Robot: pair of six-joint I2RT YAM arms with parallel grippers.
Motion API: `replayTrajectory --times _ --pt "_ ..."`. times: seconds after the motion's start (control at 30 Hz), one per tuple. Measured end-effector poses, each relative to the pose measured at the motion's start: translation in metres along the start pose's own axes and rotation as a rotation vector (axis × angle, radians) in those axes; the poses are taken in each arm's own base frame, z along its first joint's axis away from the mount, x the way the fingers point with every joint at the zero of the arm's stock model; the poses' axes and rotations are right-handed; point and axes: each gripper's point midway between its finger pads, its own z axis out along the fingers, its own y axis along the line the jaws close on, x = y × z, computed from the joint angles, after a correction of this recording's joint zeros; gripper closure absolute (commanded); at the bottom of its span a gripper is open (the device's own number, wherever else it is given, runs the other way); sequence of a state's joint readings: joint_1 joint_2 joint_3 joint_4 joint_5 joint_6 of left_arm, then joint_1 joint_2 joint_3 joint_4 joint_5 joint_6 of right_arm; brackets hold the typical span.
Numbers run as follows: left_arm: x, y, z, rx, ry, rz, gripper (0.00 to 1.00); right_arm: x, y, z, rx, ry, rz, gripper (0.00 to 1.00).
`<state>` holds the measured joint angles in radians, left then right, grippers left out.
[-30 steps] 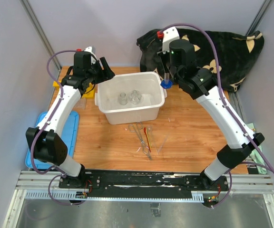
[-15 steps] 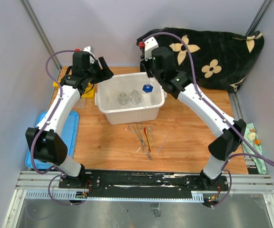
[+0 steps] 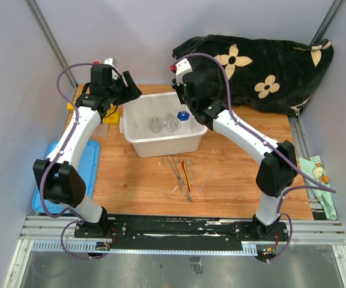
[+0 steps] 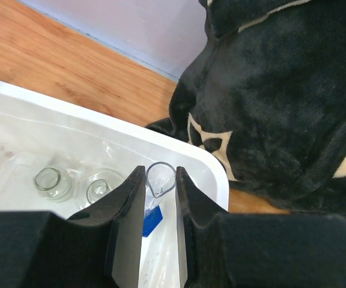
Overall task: Organize the chemistry lab equipment
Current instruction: Place the chemistry item in the storage box.
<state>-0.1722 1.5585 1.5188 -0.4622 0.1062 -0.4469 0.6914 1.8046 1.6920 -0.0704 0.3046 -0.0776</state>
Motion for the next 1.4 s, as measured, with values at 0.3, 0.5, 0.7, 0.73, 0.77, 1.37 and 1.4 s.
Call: replayTrajectory --times 0.3,0.5,0.7,0.73,0.77,1.37,1.4 --pt "-0.007 0.005 0.006 -0.009 -0.009 -0.006 0.3 0.018 -0.01 0.022 0.095 -0.009 0.011 0.91" --pt "-0.009 0.002 0.008 0.001 -0.009 -0.005 0.3 0.034 -0.015 0.03 0.151 0.004 0.018 0.91" --pt "-0.009 0.002 0.008 0.003 -0.006 -0.005 0.31 0.056 -0.014 0.032 0.173 0.041 0.037 0.91" --pt "-0.009 0.002 0.008 0.002 -0.006 -0.005 0.3 0.061 -0.013 0.033 0.175 0.05 0.04 0.91" --pt "-0.009 0.002 0.008 0.002 -0.006 -0.005 0.3 0.065 -0.013 0.033 0.176 0.057 0.042 0.91" --pt "-0.009 0.005 0.007 -0.003 -0.008 -0.004 0.3 0.1 -0.009 0.044 0.21 0.088 0.123 0.88" --pt "-0.008 0.005 0.007 -0.004 -0.007 -0.004 0.3 0.1 -0.009 0.045 0.212 0.086 0.128 0.87"
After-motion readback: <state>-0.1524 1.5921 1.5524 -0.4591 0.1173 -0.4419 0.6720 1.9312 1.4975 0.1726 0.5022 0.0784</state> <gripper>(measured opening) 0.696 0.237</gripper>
